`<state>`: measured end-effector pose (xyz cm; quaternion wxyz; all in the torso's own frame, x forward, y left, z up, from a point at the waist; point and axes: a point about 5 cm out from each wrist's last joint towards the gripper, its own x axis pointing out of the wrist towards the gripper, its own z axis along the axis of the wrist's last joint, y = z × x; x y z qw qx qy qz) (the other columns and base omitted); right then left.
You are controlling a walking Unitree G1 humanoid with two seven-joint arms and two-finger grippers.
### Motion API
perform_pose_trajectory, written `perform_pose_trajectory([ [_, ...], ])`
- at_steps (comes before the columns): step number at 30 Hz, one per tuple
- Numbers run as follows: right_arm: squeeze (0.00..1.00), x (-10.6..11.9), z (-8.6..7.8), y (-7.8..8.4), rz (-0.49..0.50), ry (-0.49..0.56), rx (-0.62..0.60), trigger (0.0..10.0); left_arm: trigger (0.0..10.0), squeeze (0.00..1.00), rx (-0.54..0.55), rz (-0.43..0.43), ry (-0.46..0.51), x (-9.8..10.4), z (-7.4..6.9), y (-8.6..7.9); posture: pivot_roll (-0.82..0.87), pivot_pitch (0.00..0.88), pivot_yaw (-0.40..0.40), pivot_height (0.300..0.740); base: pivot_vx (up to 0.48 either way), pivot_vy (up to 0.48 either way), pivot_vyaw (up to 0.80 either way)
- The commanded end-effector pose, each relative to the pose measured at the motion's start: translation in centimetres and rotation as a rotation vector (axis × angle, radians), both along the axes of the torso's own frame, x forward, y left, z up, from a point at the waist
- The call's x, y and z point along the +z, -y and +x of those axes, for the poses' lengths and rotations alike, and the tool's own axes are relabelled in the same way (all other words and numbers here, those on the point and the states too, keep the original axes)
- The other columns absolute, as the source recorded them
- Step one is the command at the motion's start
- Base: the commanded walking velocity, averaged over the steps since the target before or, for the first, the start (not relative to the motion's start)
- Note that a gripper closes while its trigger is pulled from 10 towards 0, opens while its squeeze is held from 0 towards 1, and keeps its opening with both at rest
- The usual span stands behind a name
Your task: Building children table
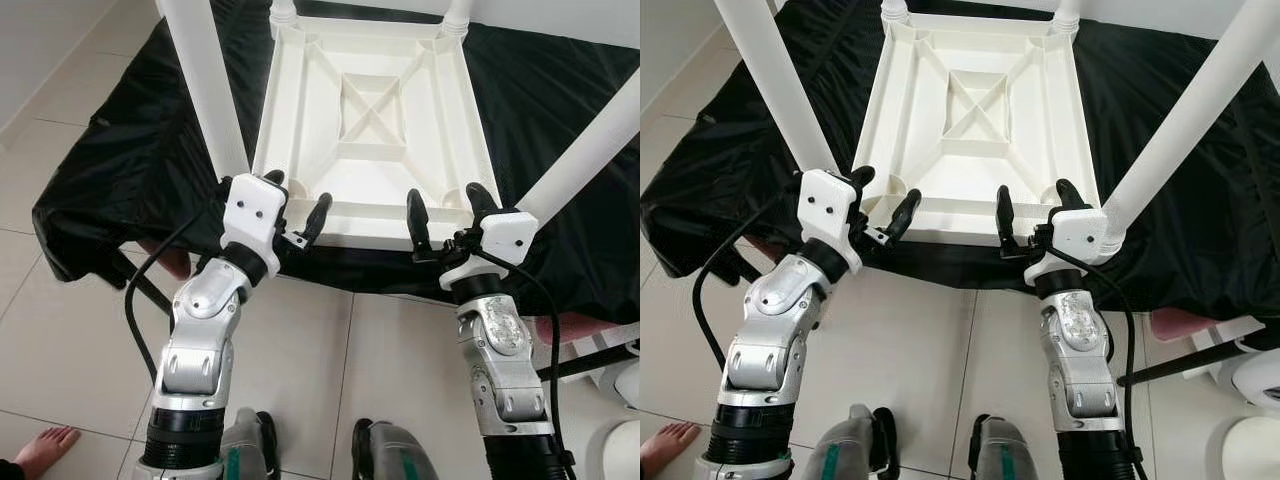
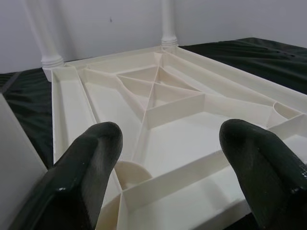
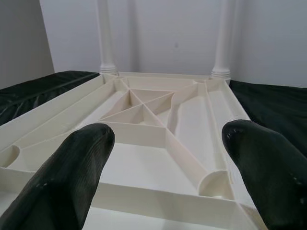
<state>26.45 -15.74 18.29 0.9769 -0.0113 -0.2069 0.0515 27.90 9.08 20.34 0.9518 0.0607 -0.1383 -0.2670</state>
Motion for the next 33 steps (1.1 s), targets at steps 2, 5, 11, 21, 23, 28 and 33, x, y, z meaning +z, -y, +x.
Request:
perform_pose_trajectory([
  [2, 0.0, -0.6, -0.1, 0.2, 0.0, -0.031, 0.002, 10.0, 10.0, 0.0, 0.222, -0.136, 0.003, 0.1, -0.2, -0.4, 0.02, 0.129, -0.027, 0.74, 0.0, 0.0, 0.0],
  [5, 0.0, -0.6, -0.2, 0.3, 0.004, -0.032, -0.005, 10.0, 10.0, 0.0, 0.251, -0.128, -0.018, -0.6, -0.3, -0.9, 0.01, 0.126, -0.021, 0.74, 0.0, 0.0, 0.0],
  [11, 0.0, -0.7, -0.3, 0.4, 0.013, -0.035, -0.011, 10.0, 10.0, 0.0, 0.274, -0.1, -0.038, -1.3, -0.3, -2.0, 0.02, 0.126, -0.023, 0.74, 0.0, 0.0, 0.0],
  [21, 0.0, -0.7, -0.3, 0.0, 0.017, -0.039, 0.031, 10.0, 10.0, 0.0, 0.286, -0.085, -0.034, -1.0, 0.3, -3.4, 0.02, 0.122, -0.023, 0.74, 0.0, 0.0, 0.0],
  [23, 0.0, -0.7, -0.4, 0.0, 0.018, -0.041, 0.033, 10.0, 10.0, 0.0, 0.284, -0.089, -0.032, -0.9, 0.2, -3.1, 0.02, 0.121, -0.025, 0.74, 0.0, 0.0, 0.0],
  [28, 0.0, -0.7, -0.3, 0.1, 0.013, -0.042, 0.013, 10.0, 10.0, 0.0, 0.284, -0.085, -0.026, -0.8, 0.4, -3.0, 0.02, 0.12, -0.028, 0.74, 0.0, 0.0, 0.0],
  [33, 0.0, -0.8, 0.1, 0.5, 0.011, -0.044, -0.008, 10.0, 10.0, 0.0, 0.307, -0.086, -0.022, -0.5, 0.9, -3.2, 0.03, 0.117, -0.033, 0.74, 0.0, 0.0, 0.0],
])
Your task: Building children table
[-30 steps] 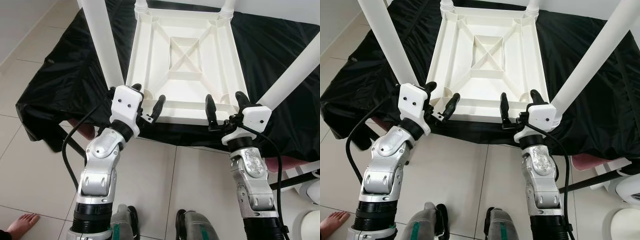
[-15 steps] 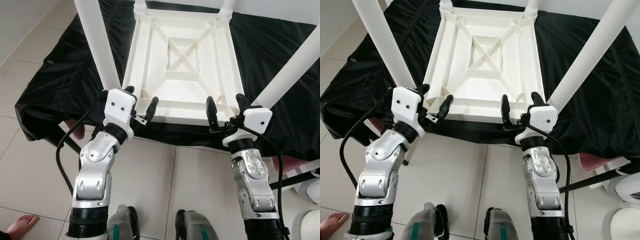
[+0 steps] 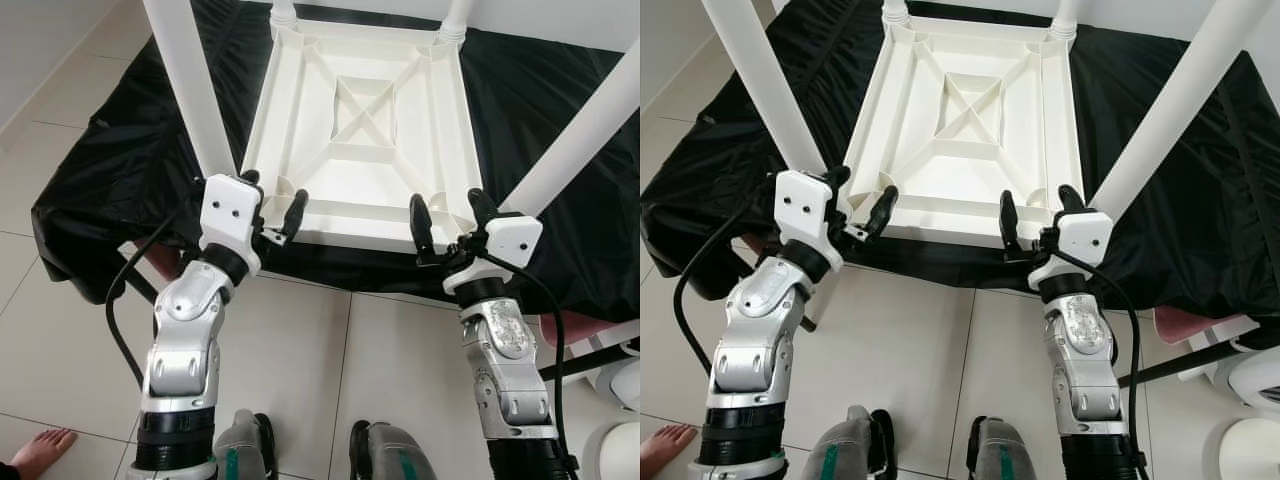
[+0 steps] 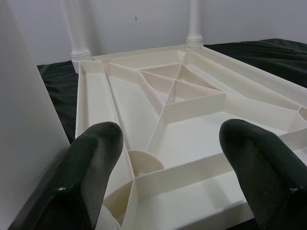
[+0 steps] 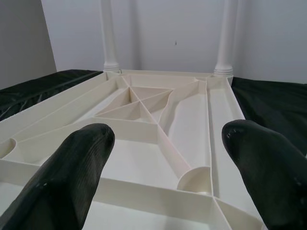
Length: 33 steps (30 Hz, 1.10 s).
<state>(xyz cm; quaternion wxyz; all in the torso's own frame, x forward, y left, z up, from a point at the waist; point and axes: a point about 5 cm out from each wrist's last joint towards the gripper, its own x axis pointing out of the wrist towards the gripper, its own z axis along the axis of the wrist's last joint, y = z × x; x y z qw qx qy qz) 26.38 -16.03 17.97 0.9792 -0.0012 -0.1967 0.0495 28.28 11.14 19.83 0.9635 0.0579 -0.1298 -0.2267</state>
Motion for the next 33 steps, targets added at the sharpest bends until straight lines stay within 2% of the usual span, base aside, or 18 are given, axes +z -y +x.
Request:
perform_pose_trajectory([
  [1, 0.0, -0.4, 0.1, 0.2, -0.009, -0.023, -0.007, 10.0, 10.0, 0.0, 0.224, -0.071, -0.004, 0.0, 0.5, -1.1, 0.03, 0.117, -0.033, 0.74, 0.0, 0.0, 0.0],
  [5, 0.0, -0.4, 0.1, -0.4, -0.002, -0.022, 0.043, 10.0, 10.0, 0.0, 0.224, -0.106, -0.01, -0.1, 0.1, 0.2, 0.03, 0.111, -0.033, 0.74, 0.0, 0.0, 0.0],
  [11, 0.0, -0.6, 0.0, -0.8, 0.003, -0.028, 0.07, 10.0, 10.0, 0.0, 0.226, -0.115, -0.027, -0.7, -0.3, 1.0, 0.03, 0.105, -0.037, 0.74, 0.0, 0.0, 0.0],
  [17, 0.0, -0.9, 0.0, -1.9, -0.017, -0.039, 0.145, 10.0, 10.0, 0.0, 0.122, -0.085, -0.039, -1.4, -1.2, 3.1, 0.04, 0.101, -0.047, 0.74, 0.0, 0.0, 0.0],
  [21, 0.0, -1.0, 0.0, -2.0, -0.017, -0.045, 0.162, 10.0, 10.0, 0.0, 0.097, -0.045, -0.03, -1.7, -1.2, 3.1, 0.04, 0.094, -0.05, 0.74, 0.0, 0.0, 0.0],
  [33, 0.0, -1.1, 0.3, -2.0, -0.025, -0.038, 0.157, 10.0, 10.0, 0.0, 0.109, -0.044, -0.019, -1.6, -1.0, 2.9, 0.04, 0.084, -0.047, 0.74, 0.0, 0.0, 0.0],
])
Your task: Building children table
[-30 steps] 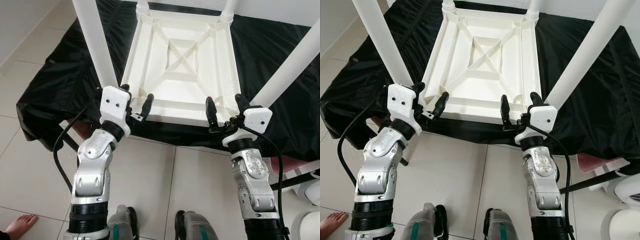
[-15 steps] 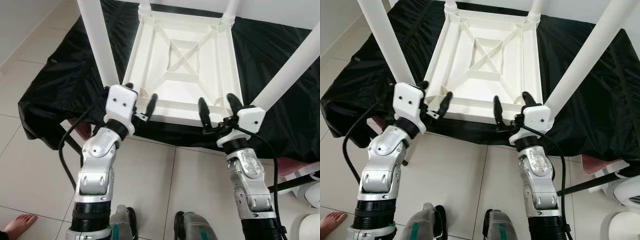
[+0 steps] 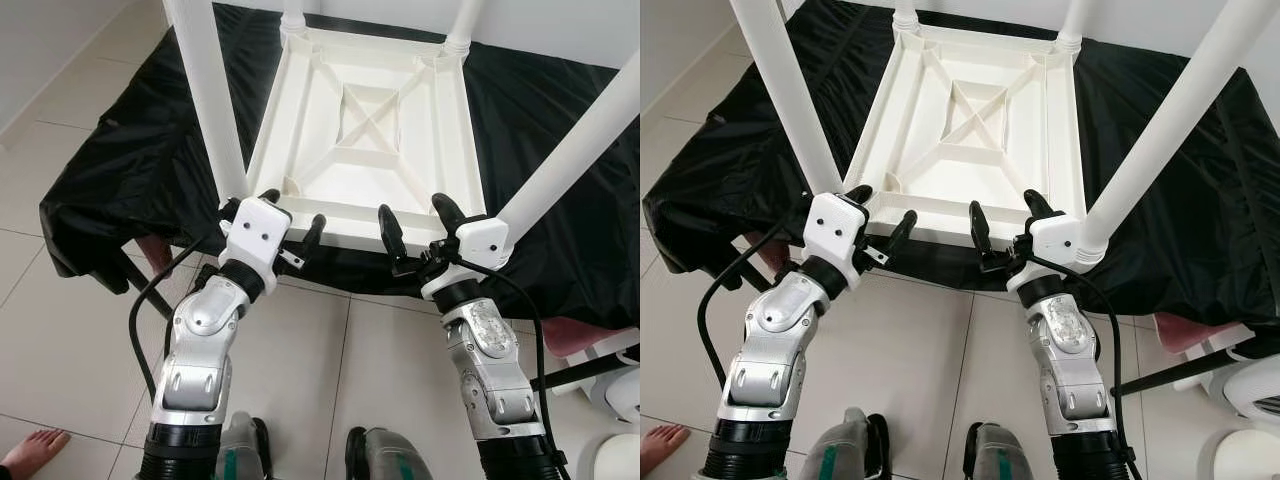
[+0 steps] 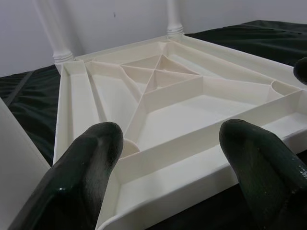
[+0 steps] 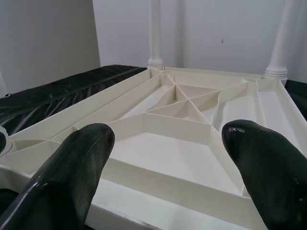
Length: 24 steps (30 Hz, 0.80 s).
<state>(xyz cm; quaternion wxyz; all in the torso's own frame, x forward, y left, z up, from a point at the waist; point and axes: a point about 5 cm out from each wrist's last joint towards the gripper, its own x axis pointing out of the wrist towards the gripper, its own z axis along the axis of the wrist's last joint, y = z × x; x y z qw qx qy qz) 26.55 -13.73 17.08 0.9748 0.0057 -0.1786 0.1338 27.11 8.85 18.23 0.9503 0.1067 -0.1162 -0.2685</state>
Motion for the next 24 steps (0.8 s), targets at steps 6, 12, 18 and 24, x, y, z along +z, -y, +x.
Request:
perform_pose_trajectory([
  [6, 0.0, -0.25, 0.06, 0.22, -0.004, -0.003, -0.012, 10.0, 10.0, 0.0, 0.193, -0.166, -0.001, 0.19, 0.23, 0.27, 0.05, 0.087, -0.048, 0.74, 0.0, 0.0, 0.0],
  [12, 0.0, -0.26, 0.03, 0.23, -0.002, -0.003, -0.014, 10.0, 10.0, 0.0, 0.197, -0.173, 0.003, 0.33, 0.3, 0.11, 0.04, 0.089, -0.047, 0.74, 0.0, 0.0, 0.0],
  [18, 0.0, -0.29, -0.04, 0.26, -0.002, -0.004, -0.017, 10.0, 10.0, 0.0, 0.197, -0.176, 0.006, 0.45, 0.31, 0.03, 0.04, 0.09, -0.045, 0.74, 0.0, 0.0, 0.0],
  [24, 0.0, -0.32, -0.1, 0.25, -0.001, -0.004, -0.019, 10.0, 10.0, 0.0, 0.196, -0.181, 0.012, 0.64, 0.34, -0.03, 0.04, 0.091, -0.043, 0.74, 0.0, 0.0, 0.0],
])
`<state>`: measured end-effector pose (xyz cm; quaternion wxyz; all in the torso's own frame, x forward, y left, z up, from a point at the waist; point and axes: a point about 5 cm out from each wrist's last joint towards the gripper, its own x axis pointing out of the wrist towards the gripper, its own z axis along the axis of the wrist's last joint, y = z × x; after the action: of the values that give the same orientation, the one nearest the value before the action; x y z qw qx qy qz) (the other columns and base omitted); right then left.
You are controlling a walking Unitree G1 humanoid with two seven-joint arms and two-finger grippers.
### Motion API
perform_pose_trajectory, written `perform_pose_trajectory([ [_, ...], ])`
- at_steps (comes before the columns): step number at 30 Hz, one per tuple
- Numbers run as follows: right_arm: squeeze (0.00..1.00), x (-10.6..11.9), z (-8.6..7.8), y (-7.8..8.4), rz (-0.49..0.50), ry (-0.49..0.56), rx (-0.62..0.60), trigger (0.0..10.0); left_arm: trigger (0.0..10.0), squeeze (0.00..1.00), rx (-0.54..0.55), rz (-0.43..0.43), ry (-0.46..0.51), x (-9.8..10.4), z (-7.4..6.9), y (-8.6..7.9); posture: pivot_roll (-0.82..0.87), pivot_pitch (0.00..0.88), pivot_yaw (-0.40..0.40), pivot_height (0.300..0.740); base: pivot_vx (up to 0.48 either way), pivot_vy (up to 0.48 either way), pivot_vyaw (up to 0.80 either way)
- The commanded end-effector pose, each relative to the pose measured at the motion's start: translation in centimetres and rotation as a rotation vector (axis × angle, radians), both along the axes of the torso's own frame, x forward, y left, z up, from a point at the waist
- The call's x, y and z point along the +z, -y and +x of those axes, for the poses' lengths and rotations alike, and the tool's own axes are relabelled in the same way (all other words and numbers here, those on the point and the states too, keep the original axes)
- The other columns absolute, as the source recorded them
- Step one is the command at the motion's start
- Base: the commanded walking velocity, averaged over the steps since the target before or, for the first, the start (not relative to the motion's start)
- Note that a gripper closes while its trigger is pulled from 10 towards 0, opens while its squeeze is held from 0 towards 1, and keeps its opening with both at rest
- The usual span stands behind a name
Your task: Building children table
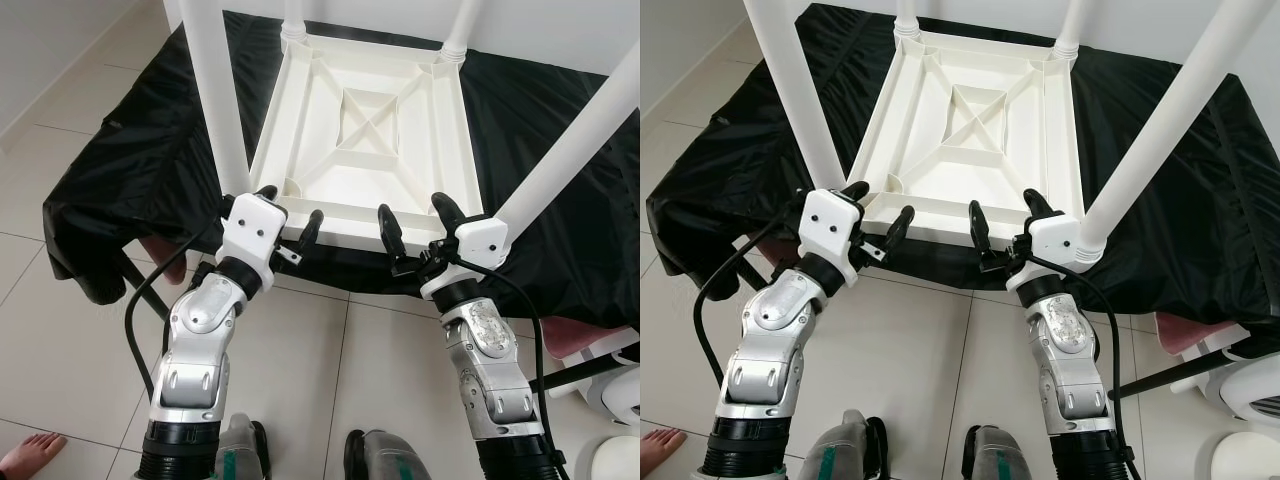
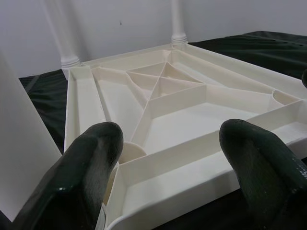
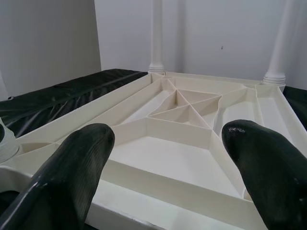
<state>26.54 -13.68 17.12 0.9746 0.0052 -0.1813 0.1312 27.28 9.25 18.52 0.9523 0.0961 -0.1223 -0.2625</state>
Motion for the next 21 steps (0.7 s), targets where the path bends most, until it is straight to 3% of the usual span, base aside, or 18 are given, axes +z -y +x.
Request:
perform_pose_trajectory([
  [1, 0.0, -0.36, -0.09, 0.3, -0.001, -0.009, -0.014, 10.0, 10.0, 0.0, 0.186, -0.156, 0.005, 0.36, 0.17, 0.37, 0.04, 0.091, -0.043, 0.74, 0.0, 0.0, 0.0],
  [21, 0.0, -0.35, -0.04, 0.24, 0.0, -0.009, -0.015, 10.0, 10.0, 0.0, 0.189, -0.159, 0.01, 0.51, 0.23, 0.25, 0.04, 0.092, -0.046, 0.74, 0.0, 0.0, 0.0],
])
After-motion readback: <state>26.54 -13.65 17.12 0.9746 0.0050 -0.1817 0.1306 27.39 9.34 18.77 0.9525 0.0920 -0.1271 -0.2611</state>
